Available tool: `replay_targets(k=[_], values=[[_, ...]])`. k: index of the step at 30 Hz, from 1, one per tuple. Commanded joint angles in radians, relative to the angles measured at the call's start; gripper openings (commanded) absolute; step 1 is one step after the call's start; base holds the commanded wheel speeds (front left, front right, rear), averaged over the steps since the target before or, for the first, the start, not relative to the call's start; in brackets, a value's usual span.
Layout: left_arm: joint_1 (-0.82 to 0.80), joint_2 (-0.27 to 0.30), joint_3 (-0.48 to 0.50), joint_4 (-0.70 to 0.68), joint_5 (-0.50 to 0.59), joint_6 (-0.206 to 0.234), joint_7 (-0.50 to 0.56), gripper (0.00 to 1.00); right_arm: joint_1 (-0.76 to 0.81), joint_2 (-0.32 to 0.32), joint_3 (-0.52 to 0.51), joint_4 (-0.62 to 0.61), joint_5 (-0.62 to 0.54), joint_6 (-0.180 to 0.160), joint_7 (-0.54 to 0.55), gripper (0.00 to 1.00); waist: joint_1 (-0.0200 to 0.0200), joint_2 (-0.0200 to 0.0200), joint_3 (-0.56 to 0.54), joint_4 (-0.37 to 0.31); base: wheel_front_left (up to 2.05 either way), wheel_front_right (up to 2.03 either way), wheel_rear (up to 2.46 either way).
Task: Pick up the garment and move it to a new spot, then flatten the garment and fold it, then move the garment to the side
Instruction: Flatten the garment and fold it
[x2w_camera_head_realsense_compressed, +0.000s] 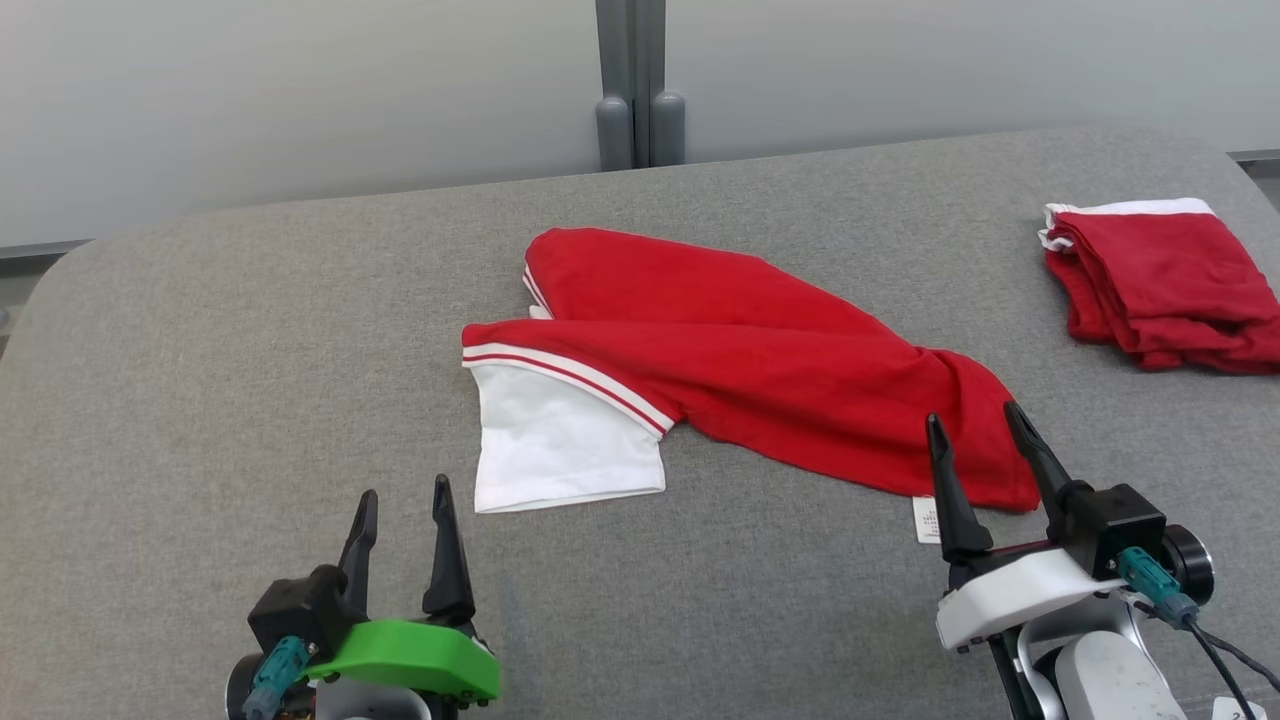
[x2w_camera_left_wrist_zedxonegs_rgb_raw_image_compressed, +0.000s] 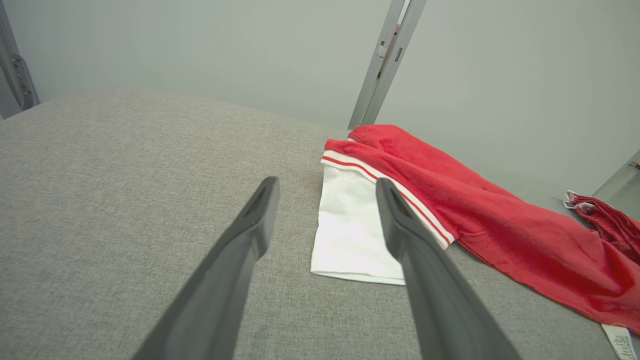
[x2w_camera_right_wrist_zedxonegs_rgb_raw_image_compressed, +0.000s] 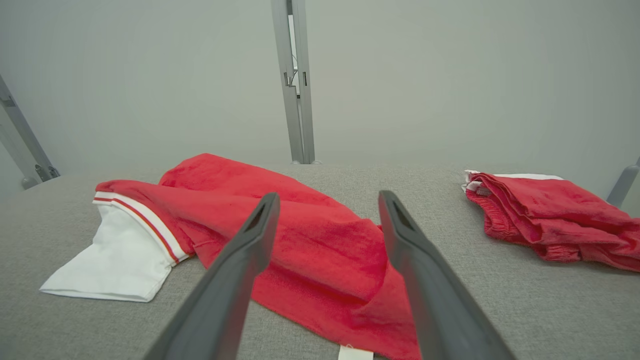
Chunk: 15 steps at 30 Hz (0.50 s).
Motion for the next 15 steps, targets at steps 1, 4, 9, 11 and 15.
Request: replay_targets(k=[1, 4, 9, 11, 15], values=[[0.009, 0.002, 0.0, -0.001, -0.006, 0.004, 0.0, 1.0, 0.01, -0.003, -0.001, 0.002, -0.009, -0.002, -0.004, 1.0, 0.0, 0.0, 0.0, 0.0, 0.0, 0.0, 0.0], [0.002, 0.002, -0.002, -0.008, 0.003, 0.004, 0.0, 1.0, 0.009, -0.003, -0.006, 0.008, -0.011, -0.002, -0.004, 1.0, 0.0, 0.0, -0.001, 0.002, 0.0, 0.0, 0.0], [0.0, 0.002, -0.007, -0.018, 0.007, 0.012, 0.0, 1.0, 0.004, -0.003, -0.005, 0.011, -0.012, -0.002, -0.004, 1.0, 0.0, 0.0, 0.0, 0.004, 0.0, 0.0, 0.0], [-0.001, 0.002, -0.009, -0.018, 0.008, 0.013, 0.0, 1.0, 0.002, -0.003, -0.005, 0.012, -0.012, -0.002, -0.004, 1.0, 0.0, 0.0, 0.001, 0.004, 0.0, 0.0, 0.0], [-0.006, 0.002, -0.014, -0.007, 0.011, 0.012, 0.0, 1.0, -0.004, -0.003, -0.003, 0.012, -0.009, -0.002, -0.004, 1.0, 0.0, 0.0, 0.006, 0.004, 0.0, 0.0, 0.0]])
